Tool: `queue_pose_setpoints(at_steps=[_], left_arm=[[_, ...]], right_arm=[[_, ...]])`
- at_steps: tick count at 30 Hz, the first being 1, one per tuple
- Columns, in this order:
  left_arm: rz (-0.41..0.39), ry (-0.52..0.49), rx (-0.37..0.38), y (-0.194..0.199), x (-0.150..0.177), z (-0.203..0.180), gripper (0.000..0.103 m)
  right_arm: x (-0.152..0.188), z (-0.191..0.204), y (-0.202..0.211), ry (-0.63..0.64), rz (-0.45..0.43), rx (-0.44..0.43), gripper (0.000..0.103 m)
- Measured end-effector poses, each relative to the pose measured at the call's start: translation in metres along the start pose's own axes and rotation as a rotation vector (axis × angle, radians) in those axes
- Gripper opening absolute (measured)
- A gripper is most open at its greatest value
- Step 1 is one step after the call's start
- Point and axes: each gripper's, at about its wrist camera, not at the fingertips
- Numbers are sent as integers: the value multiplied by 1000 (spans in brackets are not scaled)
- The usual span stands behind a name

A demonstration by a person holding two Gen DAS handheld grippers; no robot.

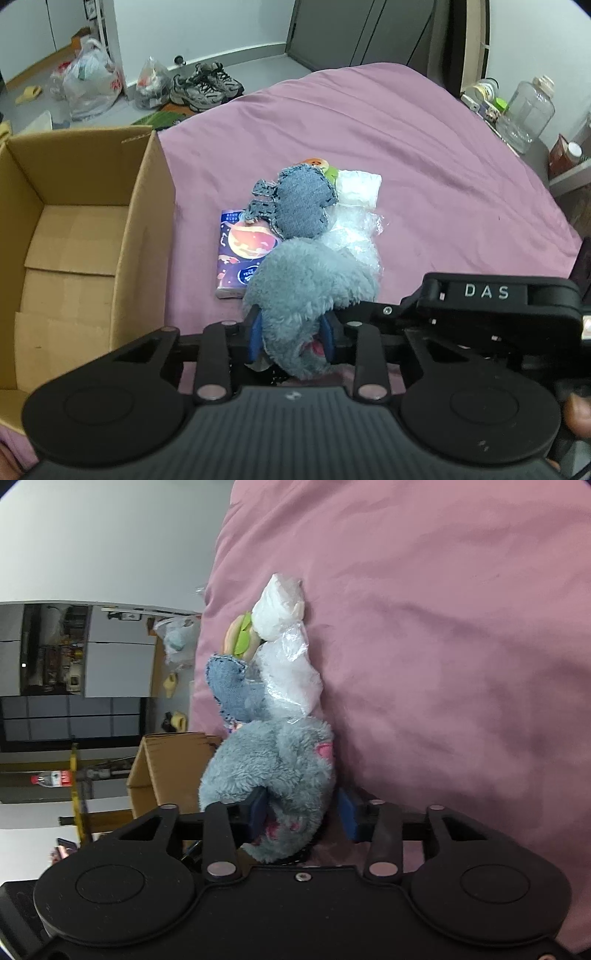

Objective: Organize soft objects
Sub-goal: 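Carry the grey plush mouse with the left tool into the box and release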

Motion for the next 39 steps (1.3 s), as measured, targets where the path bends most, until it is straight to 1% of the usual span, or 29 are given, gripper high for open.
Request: queue_pose_setpoints(at_steps=[3, 5, 10, 11, 13, 18, 19, 21, 24, 29, 33, 39], left_arm=[[-9, 17, 28, 6, -2, 1, 27], [-30, 12, 37, 13, -2, -1, 27], [-65, 9, 74, 28, 2, 3, 26], [-75, 7, 82, 31, 4, 4, 26], [-94, 6, 98, 40, 7, 7, 26], [-125, 19, 154, 57, 9, 18, 26], [-134, 16, 158, 60, 9, 20, 26], [-154, 13, 164, 67, 8, 24, 26], [-183, 15, 188, 76, 5, 34, 26], [-224, 18, 204, 89, 1, 55, 26], [-257, 23, 212, 96, -4, 73, 26], [-275, 60, 210, 98, -8, 100, 26]], right_arm=[[5, 4, 10, 48, -45, 2, 25], [11, 6, 15, 79, -62, 1, 19], [23, 10, 33, 117, -97, 5, 19], [25, 13, 37, 108, -76, 25, 19], [32, 19, 44, 136, -93, 31, 18], [41, 31, 59, 164, -125, 29, 18], [41, 32, 60, 153, -123, 19, 18], [44, 39, 59, 149, -129, 6, 18], [51, 56, 57, 197, -159, 13, 18], [60, 86, 45, 272, -201, 14, 18], [63, 105, 35, 317, -211, 8, 18], [68, 128, 14, 370, -211, 25, 18]])
Point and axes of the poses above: each gripper's, at about its wrist camera, not at the fingertips, and y roughly against the way its jaws point, z to its left, x to its underside, and after that the axes turned 3 degrees about -y, right-handed
